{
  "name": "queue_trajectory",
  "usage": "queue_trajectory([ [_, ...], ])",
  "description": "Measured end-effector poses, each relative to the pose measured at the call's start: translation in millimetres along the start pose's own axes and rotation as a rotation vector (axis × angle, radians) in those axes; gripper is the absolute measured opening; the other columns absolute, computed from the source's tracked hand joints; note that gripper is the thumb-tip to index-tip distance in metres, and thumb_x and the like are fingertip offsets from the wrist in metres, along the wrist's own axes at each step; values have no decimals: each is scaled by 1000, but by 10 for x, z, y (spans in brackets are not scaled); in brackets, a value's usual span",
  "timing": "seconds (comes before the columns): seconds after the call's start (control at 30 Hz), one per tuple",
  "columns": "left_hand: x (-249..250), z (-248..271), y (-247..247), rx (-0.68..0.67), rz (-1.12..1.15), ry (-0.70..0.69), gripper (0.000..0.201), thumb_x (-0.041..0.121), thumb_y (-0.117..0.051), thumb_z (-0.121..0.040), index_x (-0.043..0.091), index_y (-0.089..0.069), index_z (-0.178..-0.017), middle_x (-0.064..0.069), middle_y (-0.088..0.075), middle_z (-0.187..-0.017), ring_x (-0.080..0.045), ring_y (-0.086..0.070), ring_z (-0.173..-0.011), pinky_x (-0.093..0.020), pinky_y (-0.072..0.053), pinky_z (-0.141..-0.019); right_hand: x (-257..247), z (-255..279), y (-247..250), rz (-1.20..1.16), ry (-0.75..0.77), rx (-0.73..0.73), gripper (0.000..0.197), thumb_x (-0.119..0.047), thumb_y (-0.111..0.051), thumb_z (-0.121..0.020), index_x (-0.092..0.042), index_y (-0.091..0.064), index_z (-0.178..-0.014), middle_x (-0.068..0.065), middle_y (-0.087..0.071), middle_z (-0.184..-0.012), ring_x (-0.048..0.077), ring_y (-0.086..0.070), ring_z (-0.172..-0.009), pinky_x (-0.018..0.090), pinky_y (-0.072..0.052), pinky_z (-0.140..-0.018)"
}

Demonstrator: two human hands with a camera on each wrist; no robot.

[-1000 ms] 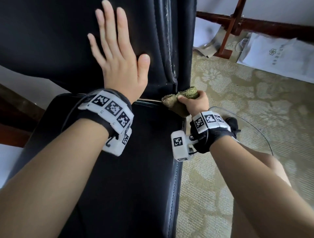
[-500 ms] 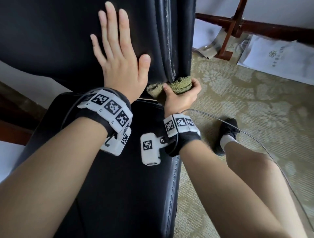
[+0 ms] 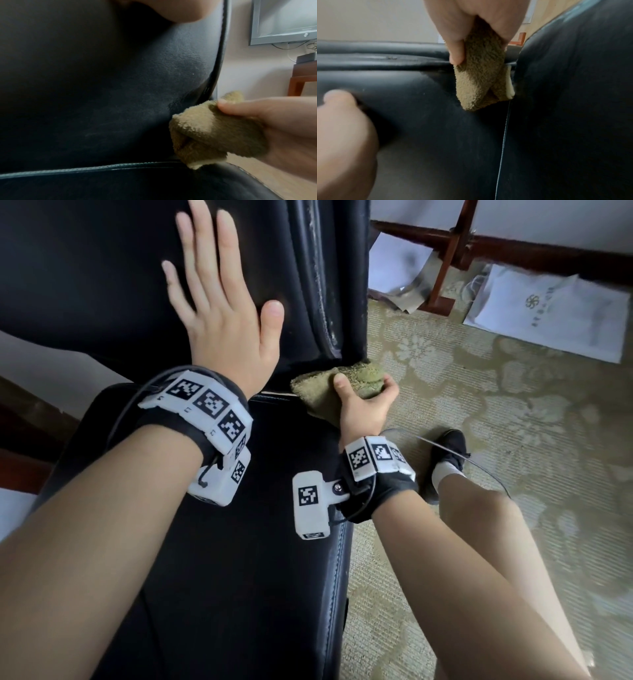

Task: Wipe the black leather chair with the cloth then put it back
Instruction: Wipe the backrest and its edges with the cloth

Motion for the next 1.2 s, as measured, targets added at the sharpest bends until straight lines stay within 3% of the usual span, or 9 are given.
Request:
queue_trajectory([
  [0.07, -14, 2, -5, -5, 5, -2, 70, 26, -39, -88, -13, -17, -142, -33, -18, -148, -44, -16, -139, -54, -10, -113, -145, 34, -86, -33, 154, 1, 67, -4, -76, -72, -10, -39, -128, 6, -47, -128, 12, -45, -115, 17, -33, -102],
  [0.2, -25, 1, -26, 3, 2, -10, 69, 26, -39, -88, -13, -18, -141, -34, -18, -148, -44, -16, -139, -54, -10, -113, -277, -38, -145, 15, 305, 54, 63, 2, -77, -67, -4, -48, -123, 3, -46, -114, 9, -42, -106, -4, -25, -88],
  [0.4, -25, -6, -11, 32, 28, -7, 67, 26, -39, -90, -14, -20, -141, -34, -21, -147, -45, -18, -138, -55, -11, -112, -172, -230, -9, 145, 233, 89, 52, -5, -73, -73, -8, -51, -120, 12, -55, -117, 22, -53, -108, 16, -35, -92],
  [0.57, -7, 5, -8, 61, 44, -32, 68, 37, -26, -96, -15, -22, -140, -35, -24, -145, -46, -22, -137, -55, -13, -111, -52, -193, 372, 69, 116, 185, 50, -12, -71, -79, -12, -49, -124, 3, -57, -109, 21, -55, -109, 22, -39, -96],
  [0.63, -14, 5, -20, 54, 42, -30, 70, 40, -21, -96, -14, -21, -140, -35, -23, -145, -45, -22, -137, -54, -12, -111, -206, -79, 348, 20, 206, 132, 50, -9, -72, -77, -12, -50, -122, 3, -58, -116, 16, -55, -109, 25, -41, -100],
  [0.77, -43, 18, -14, 43, 31, -30, 68, 39, -24, -96, -13, -20, -141, -34, -22, -146, -44, -20, -138, -54, -11, -112, -511, -7, 70, -33, 375, 46, 44, -6, -71, -78, -12, -52, -117, -10, -55, -109, -14, -50, -92, -1, -34, -83],
  [0.97, -20, -1, -48, -15, -1, 5, 72, 26, -40, -85, -11, -17, -142, -32, -17, -149, -44, -15, -140, -53, -8, -113, -516, -126, -163, 199, 463, -3, 42, -15, -71, -79, -2, -54, -115, 10, -60, -113, 22, -54, -105, 6, -33, -87],
  [1.1, -12, 17, -20, -31, -5, 24, 74, 26, -38, -83, -11, -16, -143, -32, -16, -149, -44, -14, -140, -53, -8, -113, -335, -152, -39, 162, 299, -47, 41, -15, -68, -82, -6, -54, -119, 6, -61, -113, 16, -54, -104, 8, -38, -88],
  [1.2, -11, 30, -11, -36, -21, 24, 73, 27, -38, -84, -11, -16, -143, -32, -16, -149, -43, -14, -140, -53, -9, -113, -510, 54, 50, 53, 374, -61, 35, -11, -68, -80, -5, -57, -114, 2, -60, -109, 12, -54, -102, 9, -38, -91],
])
Point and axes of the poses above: each hand's wrist, its own z-axis away from the middle knuckle, its own y-axis out of the back of the hand, x = y × z, the point moved 8 cm from there along -z, towards the middle knuckle
